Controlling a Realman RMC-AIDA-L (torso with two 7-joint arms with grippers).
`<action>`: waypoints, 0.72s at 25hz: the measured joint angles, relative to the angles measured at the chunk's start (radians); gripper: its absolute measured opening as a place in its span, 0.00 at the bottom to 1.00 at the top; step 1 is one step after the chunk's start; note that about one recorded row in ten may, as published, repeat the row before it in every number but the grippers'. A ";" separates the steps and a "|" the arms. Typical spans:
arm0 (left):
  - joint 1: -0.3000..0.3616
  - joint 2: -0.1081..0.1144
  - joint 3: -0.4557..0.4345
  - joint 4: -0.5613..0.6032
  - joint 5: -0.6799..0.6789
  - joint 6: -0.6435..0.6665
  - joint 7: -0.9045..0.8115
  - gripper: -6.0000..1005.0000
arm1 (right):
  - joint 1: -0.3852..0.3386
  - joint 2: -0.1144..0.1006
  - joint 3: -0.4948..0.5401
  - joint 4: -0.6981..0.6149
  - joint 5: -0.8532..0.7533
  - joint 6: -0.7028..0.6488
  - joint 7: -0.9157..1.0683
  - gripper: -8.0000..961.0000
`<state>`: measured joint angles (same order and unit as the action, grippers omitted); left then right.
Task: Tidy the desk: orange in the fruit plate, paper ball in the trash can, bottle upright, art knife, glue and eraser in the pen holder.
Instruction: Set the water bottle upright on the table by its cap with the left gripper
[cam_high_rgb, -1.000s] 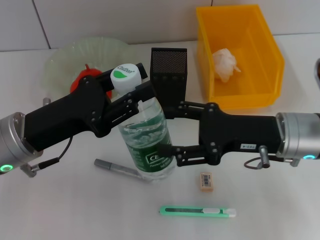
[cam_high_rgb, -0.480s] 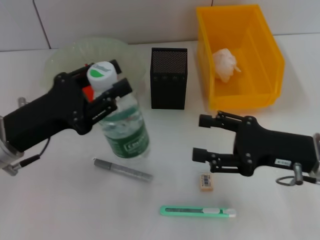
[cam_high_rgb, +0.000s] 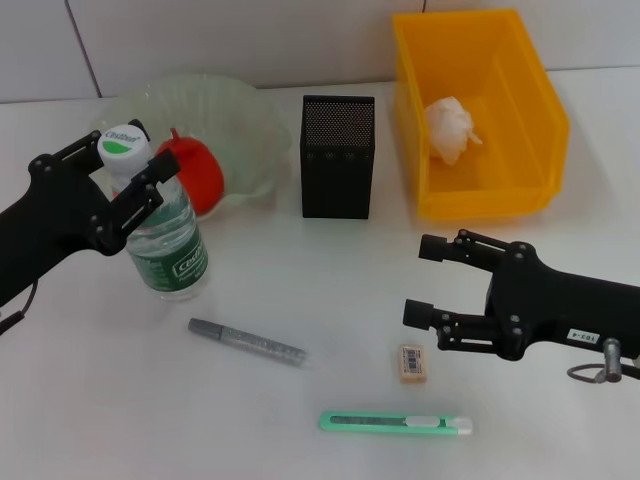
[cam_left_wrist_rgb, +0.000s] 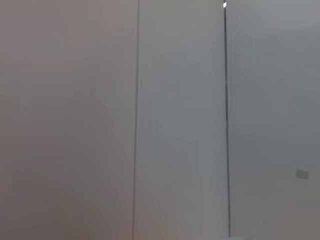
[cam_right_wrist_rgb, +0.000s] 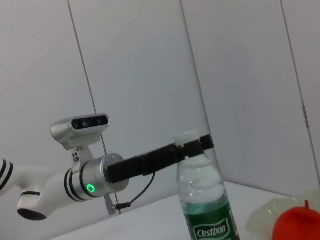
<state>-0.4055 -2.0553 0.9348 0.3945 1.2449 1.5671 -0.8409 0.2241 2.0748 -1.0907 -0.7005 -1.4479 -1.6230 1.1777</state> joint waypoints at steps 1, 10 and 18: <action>0.003 0.000 0.000 -0.001 0.000 -0.008 0.005 0.43 | 0.001 0.000 0.000 0.000 0.000 0.000 0.000 0.87; 0.013 -0.008 -0.001 -0.004 -0.001 -0.086 0.076 0.43 | 0.007 0.002 0.000 0.002 0.000 0.000 0.000 0.87; 0.007 -0.011 0.000 -0.015 -0.002 -0.135 0.108 0.43 | 0.018 0.003 -0.001 0.016 0.000 0.002 0.000 0.87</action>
<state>-0.3982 -2.0666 0.9343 0.3800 1.2427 1.4326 -0.7324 0.2419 2.0780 -1.0912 -0.6841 -1.4481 -1.6211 1.1776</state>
